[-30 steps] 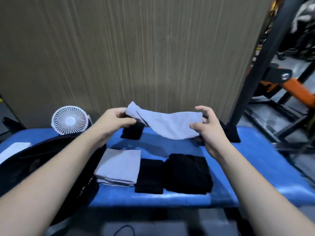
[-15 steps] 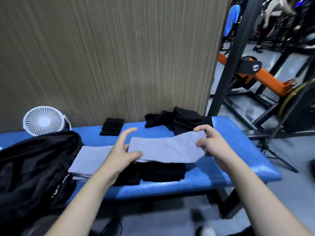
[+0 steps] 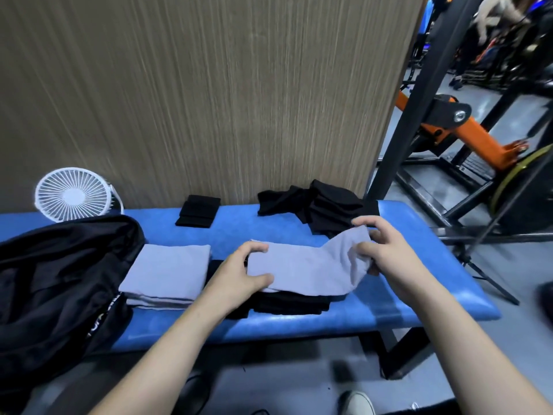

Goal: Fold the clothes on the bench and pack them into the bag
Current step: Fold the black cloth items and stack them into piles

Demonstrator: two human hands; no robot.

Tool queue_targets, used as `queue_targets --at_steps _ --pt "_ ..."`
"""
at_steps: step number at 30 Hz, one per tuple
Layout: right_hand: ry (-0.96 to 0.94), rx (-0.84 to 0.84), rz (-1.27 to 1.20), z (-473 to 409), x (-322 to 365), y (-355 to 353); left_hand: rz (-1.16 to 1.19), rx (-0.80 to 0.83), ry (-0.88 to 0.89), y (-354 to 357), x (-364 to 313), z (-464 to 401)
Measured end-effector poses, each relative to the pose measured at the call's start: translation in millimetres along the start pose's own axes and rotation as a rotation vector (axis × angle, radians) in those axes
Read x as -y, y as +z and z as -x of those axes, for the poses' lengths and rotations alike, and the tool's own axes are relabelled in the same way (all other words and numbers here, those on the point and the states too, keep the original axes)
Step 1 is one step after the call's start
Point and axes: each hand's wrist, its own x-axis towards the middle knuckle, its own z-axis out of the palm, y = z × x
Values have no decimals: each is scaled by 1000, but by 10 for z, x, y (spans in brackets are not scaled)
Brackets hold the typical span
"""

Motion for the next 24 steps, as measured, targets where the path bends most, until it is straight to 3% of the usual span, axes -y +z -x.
queue_targets --at_steps 4,11,15,20,24 --pt "-69 94 -69 90 146 336 -47 -13 -29 21 19 -5" --pt "-105 201 70 101 212 985 14 18 -41 42 25 8" --pt "23 332 -8 91 156 1251 96 60 -38 32 35 9" --pt "-26 317 105 75 142 1262 341 40 -178 -65 -56 2" --pt "-28 312 7 116 177 1169 201 -38 -155 -35 6 -21"
